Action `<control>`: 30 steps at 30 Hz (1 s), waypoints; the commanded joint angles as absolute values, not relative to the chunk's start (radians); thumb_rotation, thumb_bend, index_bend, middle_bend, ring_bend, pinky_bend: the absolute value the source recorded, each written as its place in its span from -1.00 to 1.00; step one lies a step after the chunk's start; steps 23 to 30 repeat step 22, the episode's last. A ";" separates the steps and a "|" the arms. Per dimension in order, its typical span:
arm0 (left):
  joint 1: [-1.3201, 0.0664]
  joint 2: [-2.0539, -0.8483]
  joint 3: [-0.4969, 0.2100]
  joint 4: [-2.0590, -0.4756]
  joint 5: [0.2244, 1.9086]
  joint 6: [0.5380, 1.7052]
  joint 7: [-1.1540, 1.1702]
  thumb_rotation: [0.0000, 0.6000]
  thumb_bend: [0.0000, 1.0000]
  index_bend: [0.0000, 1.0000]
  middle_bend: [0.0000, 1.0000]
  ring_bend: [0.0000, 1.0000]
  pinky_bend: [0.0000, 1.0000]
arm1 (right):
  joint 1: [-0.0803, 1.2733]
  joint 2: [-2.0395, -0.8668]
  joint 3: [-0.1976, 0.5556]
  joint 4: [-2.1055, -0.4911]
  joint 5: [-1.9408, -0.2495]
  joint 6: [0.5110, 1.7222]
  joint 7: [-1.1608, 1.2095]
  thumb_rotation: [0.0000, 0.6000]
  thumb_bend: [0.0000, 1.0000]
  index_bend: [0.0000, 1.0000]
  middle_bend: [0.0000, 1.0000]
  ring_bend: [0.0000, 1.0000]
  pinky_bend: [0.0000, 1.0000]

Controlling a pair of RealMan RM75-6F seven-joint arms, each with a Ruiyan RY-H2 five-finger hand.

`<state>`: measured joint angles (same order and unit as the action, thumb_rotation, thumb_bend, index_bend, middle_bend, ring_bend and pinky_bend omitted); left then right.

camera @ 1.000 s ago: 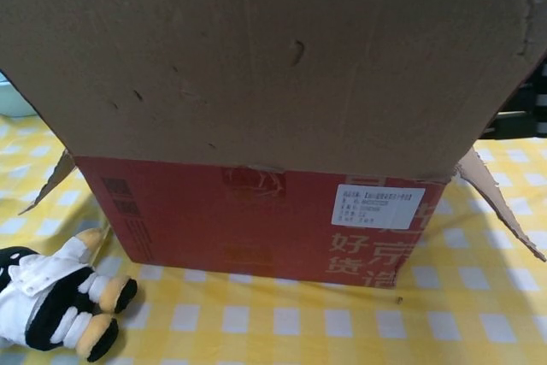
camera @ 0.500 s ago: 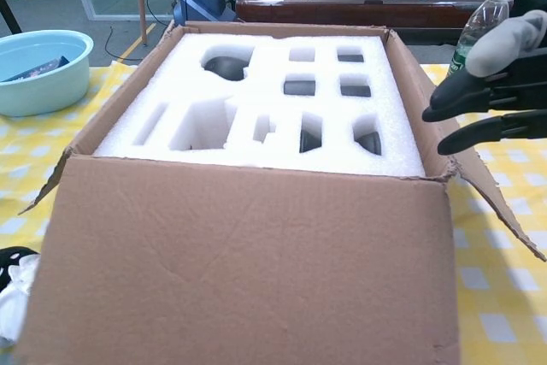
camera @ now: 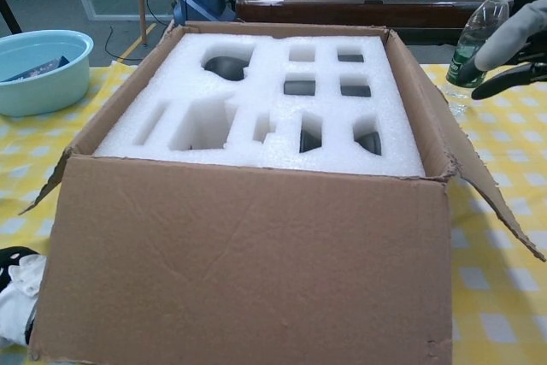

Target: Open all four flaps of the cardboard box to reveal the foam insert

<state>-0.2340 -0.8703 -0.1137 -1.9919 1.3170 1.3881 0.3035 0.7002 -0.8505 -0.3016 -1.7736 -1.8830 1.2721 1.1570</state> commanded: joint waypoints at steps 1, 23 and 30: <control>-0.236 -0.878 -0.116 -1.980 1.308 1.384 0.302 0.18 -0.21 -0.27 -0.50 -0.77 -1.00 | 0.543 -0.870 -0.191 -1.833 -1.625 1.284 0.520 1.00 0.83 -0.37 -0.52 -0.83 -0.79; -0.176 -0.960 -0.080 -1.888 1.352 1.473 0.316 0.18 -0.21 -0.31 -0.52 -0.77 -1.00 | 0.220 -0.974 -0.096 -1.780 -1.488 1.577 0.003 1.00 0.66 -0.37 -0.52 -0.83 -0.79; -0.176 -0.960 -0.080 -1.888 1.352 1.473 0.316 0.18 -0.21 -0.31 -0.52 -0.77 -1.00 | 0.220 -0.974 -0.096 -1.780 -1.488 1.577 0.003 1.00 0.66 -0.37 -0.52 -0.83 -0.79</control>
